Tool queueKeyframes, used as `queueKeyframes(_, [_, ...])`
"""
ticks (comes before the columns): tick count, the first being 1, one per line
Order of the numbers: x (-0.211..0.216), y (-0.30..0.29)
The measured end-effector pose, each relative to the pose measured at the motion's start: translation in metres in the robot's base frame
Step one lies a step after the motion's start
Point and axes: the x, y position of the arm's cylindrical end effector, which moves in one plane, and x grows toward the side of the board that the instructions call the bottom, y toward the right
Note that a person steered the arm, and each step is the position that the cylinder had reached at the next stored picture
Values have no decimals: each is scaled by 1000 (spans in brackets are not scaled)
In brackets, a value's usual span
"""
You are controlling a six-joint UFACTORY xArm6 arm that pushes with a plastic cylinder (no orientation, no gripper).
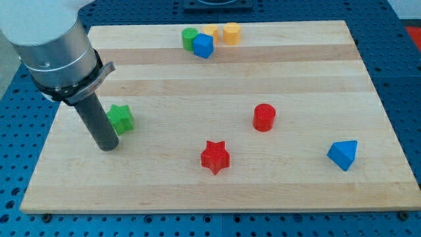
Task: Push the green star to the center
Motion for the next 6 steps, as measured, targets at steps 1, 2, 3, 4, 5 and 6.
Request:
queueKeyframes(1, [0,-6])
queueKeyframes(2, [-1,-8])
queueKeyframes(3, [-16,-20])
queueKeyframes(4, [-19,-29])
queueKeyframes(5, [-36,-25])
queueKeyframes(6, [-53,-22])
